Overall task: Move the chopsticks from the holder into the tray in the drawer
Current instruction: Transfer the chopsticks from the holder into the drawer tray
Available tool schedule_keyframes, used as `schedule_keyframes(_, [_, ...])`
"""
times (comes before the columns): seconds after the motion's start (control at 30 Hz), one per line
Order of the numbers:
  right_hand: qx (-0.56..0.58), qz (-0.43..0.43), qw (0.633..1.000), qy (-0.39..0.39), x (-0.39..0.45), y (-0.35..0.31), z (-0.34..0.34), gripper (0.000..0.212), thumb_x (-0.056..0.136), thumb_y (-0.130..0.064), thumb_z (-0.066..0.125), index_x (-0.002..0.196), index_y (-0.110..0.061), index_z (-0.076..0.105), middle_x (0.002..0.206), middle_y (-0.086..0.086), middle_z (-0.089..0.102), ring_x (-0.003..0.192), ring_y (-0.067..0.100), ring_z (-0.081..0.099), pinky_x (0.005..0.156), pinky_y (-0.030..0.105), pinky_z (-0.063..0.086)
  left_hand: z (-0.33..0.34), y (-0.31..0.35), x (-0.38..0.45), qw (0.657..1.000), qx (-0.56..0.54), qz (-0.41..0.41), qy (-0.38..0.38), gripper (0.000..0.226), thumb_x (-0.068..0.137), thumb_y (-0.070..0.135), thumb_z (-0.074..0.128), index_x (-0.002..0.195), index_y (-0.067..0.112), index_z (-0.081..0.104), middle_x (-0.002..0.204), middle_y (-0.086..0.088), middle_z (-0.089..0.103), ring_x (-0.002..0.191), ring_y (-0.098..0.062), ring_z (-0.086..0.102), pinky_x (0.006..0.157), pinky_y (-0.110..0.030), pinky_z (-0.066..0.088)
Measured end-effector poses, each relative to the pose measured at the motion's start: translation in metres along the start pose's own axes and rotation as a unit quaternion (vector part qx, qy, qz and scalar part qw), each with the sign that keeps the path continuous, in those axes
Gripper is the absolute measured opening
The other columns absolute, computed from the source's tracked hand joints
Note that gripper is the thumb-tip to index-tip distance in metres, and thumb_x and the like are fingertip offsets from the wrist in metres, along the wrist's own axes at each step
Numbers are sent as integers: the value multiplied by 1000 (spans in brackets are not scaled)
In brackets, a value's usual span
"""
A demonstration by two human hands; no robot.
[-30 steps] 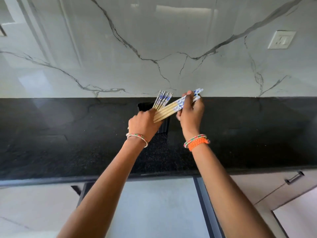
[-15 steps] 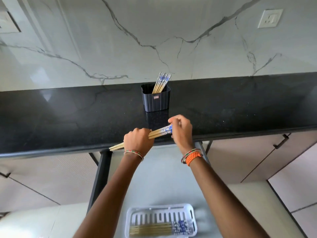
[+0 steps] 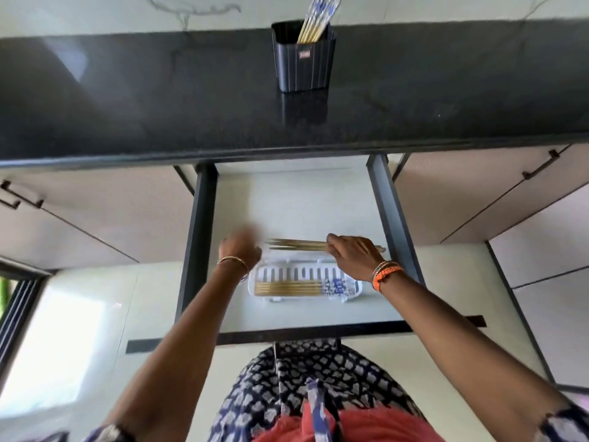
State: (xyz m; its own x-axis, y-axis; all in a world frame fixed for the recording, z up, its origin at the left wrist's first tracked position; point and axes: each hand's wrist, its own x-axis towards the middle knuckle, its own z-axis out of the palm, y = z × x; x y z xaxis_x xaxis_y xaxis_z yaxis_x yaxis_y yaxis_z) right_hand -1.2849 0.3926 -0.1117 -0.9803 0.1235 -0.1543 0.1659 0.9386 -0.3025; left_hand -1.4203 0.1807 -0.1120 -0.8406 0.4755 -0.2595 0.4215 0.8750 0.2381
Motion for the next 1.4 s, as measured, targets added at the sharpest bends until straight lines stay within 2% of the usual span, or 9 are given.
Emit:
schedule_keyframes(0.17, [-25, -35, 990, -138, -16, -9, 45, 20, 97, -20, 39, 111, -7, 45, 103, 19, 66, 87, 35, 63, 64, 32, 34, 34, -27, -15, 958, -181, -196, -108, 35, 88, 10, 47, 120, -3, 54, 123, -25, 59, 112, -39, 57, 93, -39, 48])
schedule_keyframes(0.33, [-71, -18, 985, -159, 1, -21, 66, 36, 87, 4, 40, 123, 1, 42, 118, 24, 60, 106, 39, 60, 80, 41, 46, 63, -22, -23, 922, -253, -235, -178, 35, 95, 16, 44, 125, -1, 49, 132, -20, 54, 124, -35, 50, 100, -37, 41])
schedule_keyframes(0.4, [-104, -25, 983, -151, 7, -21, 72, 40, 85, 9, 38, 124, 2, 40, 120, 24, 58, 109, 39, 59, 86, 44, 46, 70, -25, -23, 902, -302, -280, -132, 29, 93, 12, 44, 114, -4, 56, 122, -27, 60, 113, -39, 58, 95, -40, 48])
schedule_keyframes(0.5, [-141, -36, 980, -138, 14, -22, 78, 42, 84, 11, 42, 125, 2, 38, 119, 23, 57, 108, 38, 58, 87, 46, 48, 74, -28, -20, 899, -331, -267, -108, 28, 91, 5, 43, 65, 4, 54, 89, -29, 60, 85, -36, 60, 93, -49, 52])
schedule_keyframes(0.6, [-156, -52, 977, -135, 16, -24, 83, 44, 84, 11, 47, 126, 2, 40, 123, 21, 53, 112, 36, 54, 90, 44, 48, 74, -29, -22, 901, -331, -259, -106, 36, 91, 7, 45, 56, 12, 45, 79, -20, 54, 76, -28, 52, 90, -52, 53])
schedule_keyframes(0.97, [-111, -34, 986, -119, 13, -22, 78, 35, 86, 11, 40, 114, -2, 56, 107, 17, 65, 100, 35, 64, 78, 42, 52, 75, -31, -23, 903, -321, -263, -116, 16, 88, 11, 51, 76, 8, 60, 74, -16, 52, 72, -23, 50, 83, -47, 54])
schedule_keyframes(1.07, [-124, 0, 986, -112, 12, -18, 76, 31, 86, 12, 41, 104, -2, 61, 101, 16, 69, 94, 33, 68, 74, 41, 54, 73, -34, -21, 888, -347, -274, -128, 19, 89, 12, 53, 103, 4, 63, 91, -21, 62, 84, -31, 63, 84, -44, 56])
schedule_keyframes(1.2, [-122, -5, 986, -117, 10, -14, 78, 35, 83, 15, 42, 105, -3, 63, 102, 14, 70, 96, 31, 68, 73, 39, 55, 67, -36, -16, 859, -394, -277, -174, 40, 91, 9, 51, 131, 13, 48, 90, -16, 59, 58, -20, 57, 40, -19, 52])
schedule_keyframes(1.4, [-101, -81, 983, -130, 13, -17, 82, 39, 80, 16, 42, 111, 0, 59, 111, 17, 60, 107, 33, 55, 76, 41, 53, 67, -38, -6, 852, -402, -271, -200, 45, 88, -2, 50, 131, 14, 48, 65, -4, 52, 53, -16, 52, 32, -14, 48])
